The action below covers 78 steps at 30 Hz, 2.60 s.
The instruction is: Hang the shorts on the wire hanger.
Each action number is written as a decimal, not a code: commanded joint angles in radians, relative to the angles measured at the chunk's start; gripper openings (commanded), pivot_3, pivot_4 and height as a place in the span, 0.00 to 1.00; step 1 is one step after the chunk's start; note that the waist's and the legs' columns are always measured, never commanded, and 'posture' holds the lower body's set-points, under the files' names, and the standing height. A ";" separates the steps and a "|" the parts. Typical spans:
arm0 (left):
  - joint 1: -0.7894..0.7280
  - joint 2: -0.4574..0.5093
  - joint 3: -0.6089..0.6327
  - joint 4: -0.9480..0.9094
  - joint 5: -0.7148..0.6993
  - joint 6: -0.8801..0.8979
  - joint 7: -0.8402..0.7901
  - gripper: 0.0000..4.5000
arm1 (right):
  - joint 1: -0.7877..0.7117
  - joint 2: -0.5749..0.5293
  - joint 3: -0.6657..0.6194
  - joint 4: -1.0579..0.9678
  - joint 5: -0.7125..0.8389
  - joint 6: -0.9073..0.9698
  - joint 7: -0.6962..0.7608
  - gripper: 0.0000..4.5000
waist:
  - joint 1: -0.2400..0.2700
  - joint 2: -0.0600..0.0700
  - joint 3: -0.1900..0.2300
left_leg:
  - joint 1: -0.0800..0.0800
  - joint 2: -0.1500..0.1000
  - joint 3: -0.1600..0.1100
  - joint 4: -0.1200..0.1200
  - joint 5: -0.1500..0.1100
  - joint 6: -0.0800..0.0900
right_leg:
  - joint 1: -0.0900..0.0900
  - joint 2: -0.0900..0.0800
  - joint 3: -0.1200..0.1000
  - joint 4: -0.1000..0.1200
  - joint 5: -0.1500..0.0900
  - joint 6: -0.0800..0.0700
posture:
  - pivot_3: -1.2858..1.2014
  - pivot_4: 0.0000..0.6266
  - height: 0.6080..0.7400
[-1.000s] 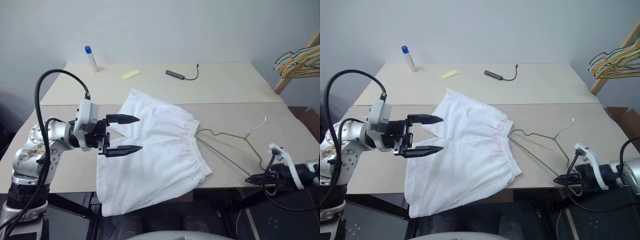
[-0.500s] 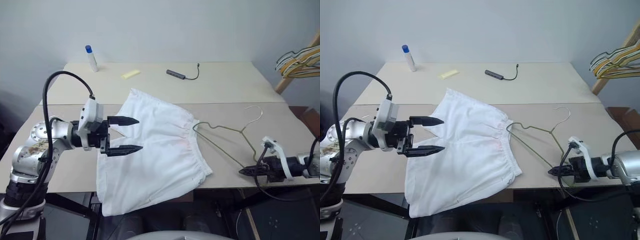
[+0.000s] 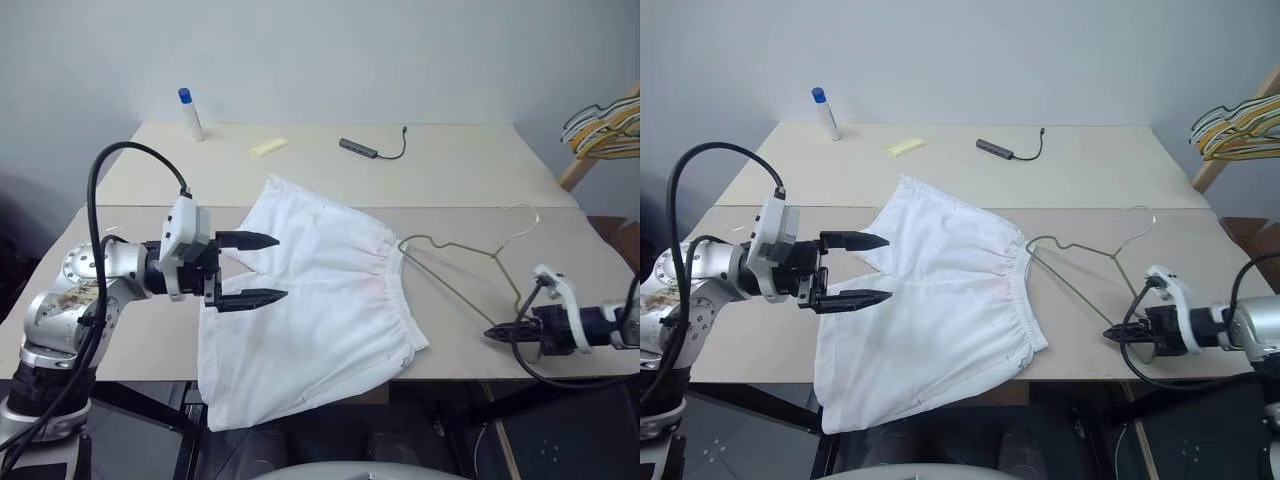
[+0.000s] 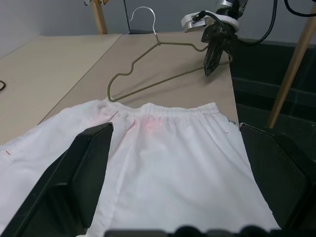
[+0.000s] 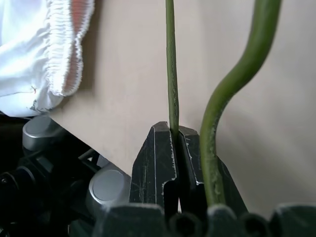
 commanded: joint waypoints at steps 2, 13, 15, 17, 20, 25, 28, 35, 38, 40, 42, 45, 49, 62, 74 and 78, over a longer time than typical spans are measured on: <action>-0.001 0.012 0.023 -0.026 -0.011 -0.001 0.005 0.99 | 0.044 -0.029 -0.049 -0.041 0.021 0.005 0.015 0.00 | -0.001 0.000 0.000 | 0.000 0.000 0.000 0.000 0.000 0.000 | 0.000 0.000 0.000 0.000 0.000 0.000 | 0.54 0.03 1.00; -0.018 0.002 0.008 -0.012 -0.004 -0.009 0.000 0.99 | 0.031 0.014 -0.032 -0.108 0.047 0.027 0.012 0.00 | -0.006 0.000 0.000 | 0.001 0.000 0.000 0.000 0.000 0.000 | 0.000 0.000 0.000 0.000 0.000 0.000 | 0.54 0.01 1.00; -0.019 0.000 0.007 -0.013 -0.003 -0.010 0.001 0.99 | 0.015 0.028 -0.013 -0.132 0.049 0.034 0.013 0.00 | -0.006 0.000 0.000 | 0.001 0.000 0.000 0.000 0.000 0.000 | 0.000 0.000 0.000 0.000 0.000 0.000 | 0.55 0.01 1.00; -0.019 -0.001 0.007 -0.014 -0.003 -0.011 0.003 0.99 | 0.000 0.040 -0.005 -0.140 0.046 0.039 0.010 0.00 | -0.007 0.000 0.000 | 0.001 0.000 0.000 0.000 0.000 0.000 | 0.000 0.000 0.000 0.000 0.000 0.000 | 0.55 0.01 1.00; -0.008 0.003 0.015 -0.022 -0.006 -0.011 0.005 0.99 | -0.024 0.046 -0.018 -0.134 0.053 0.049 0.014 0.00 | -0.006 0.000 0.000 | 0.001 0.000 0.000 -0.001 0.000 0.000 | 0.000 0.000 0.000 0.000 0.000 0.000 | 0.55 0.01 1.00; 0.016 0.008 0.028 -0.037 -0.008 -0.012 0.012 0.99 | -0.003 0.011 0.011 -0.149 0.044 0.020 0.055 0.00 | -0.001 0.000 0.000 | 0.000 0.000 0.000 0.000 0.000 0.000 | 0.000 0.000 0.000 0.000 0.000 0.000 | 0.55 0.00 1.00; 0.018 0.008 0.027 -0.040 -0.008 -0.012 0.014 0.99 | -0.022 0.024 0.052 -0.148 0.029 0.009 0.059 0.00 | 0.002 0.000 0.000 | 0.000 0.000 0.000 0.000 0.000 0.000 | 0.000 0.000 0.000 0.000 0.000 0.000 | 0.55 0.00 1.00; 0.004 0.011 0.018 -0.030 0.001 -0.018 0.012 0.99 | -0.185 0.137 0.162 -0.027 -0.043 -0.022 0.042 0.00 | -0.007 0.000 0.000 | 0.000 0.000 0.000 0.000 0.000 0.000 | 0.000 0.001 0.000 0.000 0.000 0.000 | 0.55 0.00 1.00; 0.006 0.013 0.022 -0.033 0.001 -0.018 0.013 0.99 | -0.245 0.181 0.189 0.029 -0.067 -0.030 0.045 0.00 | -0.004 0.000 0.000 | 0.000 0.000 -0.001 -0.001 0.000 0.000 | -0.001 0.001 0.000 0.000 0.000 0.000 | 0.56 0.00 1.00; 0.011 0.015 0.026 -0.036 0.001 -0.018 0.015 0.99 | -0.274 0.206 0.199 0.070 -0.086 -0.043 0.045 0.00 | 0.001 0.000 0.000 | -0.002 0.000 -0.001 0.000 0.000 0.000 | -0.001 0.000 -0.001 0.000 0.000 0.000 | 0.56 0.00 1.00; 0.016 0.017 0.029 -0.039 0.000 -0.017 0.017 0.99 | -0.301 0.231 0.205 0.116 -0.104 -0.054 0.038 0.00 | 0.007 0.000 0.000 | -0.002 0.000 -0.001 0.000 0.000 0.000 | -0.001 0.000 -0.001 -0.001 0.000 0.000 | 0.56 0.00 1.00; 0.020 0.019 0.033 -0.043 0.000 -0.017 0.021 0.99 | -0.328 0.250 0.182 0.151 -0.120 -0.069 0.015 0.00 | 0.014 0.000 0.000 | -0.003 0.000 -0.001 0.000 0.000 0.000 | -0.002 0.000 -0.001 -0.001 0.001 0.001 | 0.56 0.00 1.00; 0.022 0.023 0.039 -0.032 0.006 -0.026 0.018 0.99 | -0.325 0.217 0.092 0.083 -0.100 -0.091 -0.015 0.00 | 0.022 0.001 0.000 | -0.004 0.000 0.000 0.000 0.000 0.000 | -0.004 0.001 -0.001 0.000 0.001 0.001 | 0.56 0.00 1.00; -0.309 -0.026 -0.052 0.346 0.216 -0.239 -0.014 0.99 | -0.310 0.137 0.200 -0.499 -0.402 -0.442 -0.221 0.00 | 0.016 0.001 0.000 | -0.013 0.000 0.000 0.001 0.001 -0.002 | -0.013 0.001 -0.001 0.003 0.001 0.000 | 0.51 0.00 1.00; -0.600 -0.162 -0.324 0.801 0.524 -0.615 -0.208 0.99 | -0.411 0.207 0.295 -0.552 -0.471 -0.523 -0.140 0.00 | -0.040 0.001 0.000 | -0.015 -0.001 0.002 0.003 0.004 -0.006 | -0.014 0.001 -0.001 0.001 0.002 0.002 | 0.50 0.00 1.00; -0.668 -0.197 -0.384 0.956 0.627 -0.685 -0.207 0.99 | -0.425 0.218 0.301 -0.553 -0.468 -0.511 -0.116 0.00 | -0.053 0.001 0.000 | -0.015 0.000 0.002 0.003 0.002 -0.004 | -0.015 0.001 -0.001 0.003 0.002 0.002 | 0.49 0.00 1.00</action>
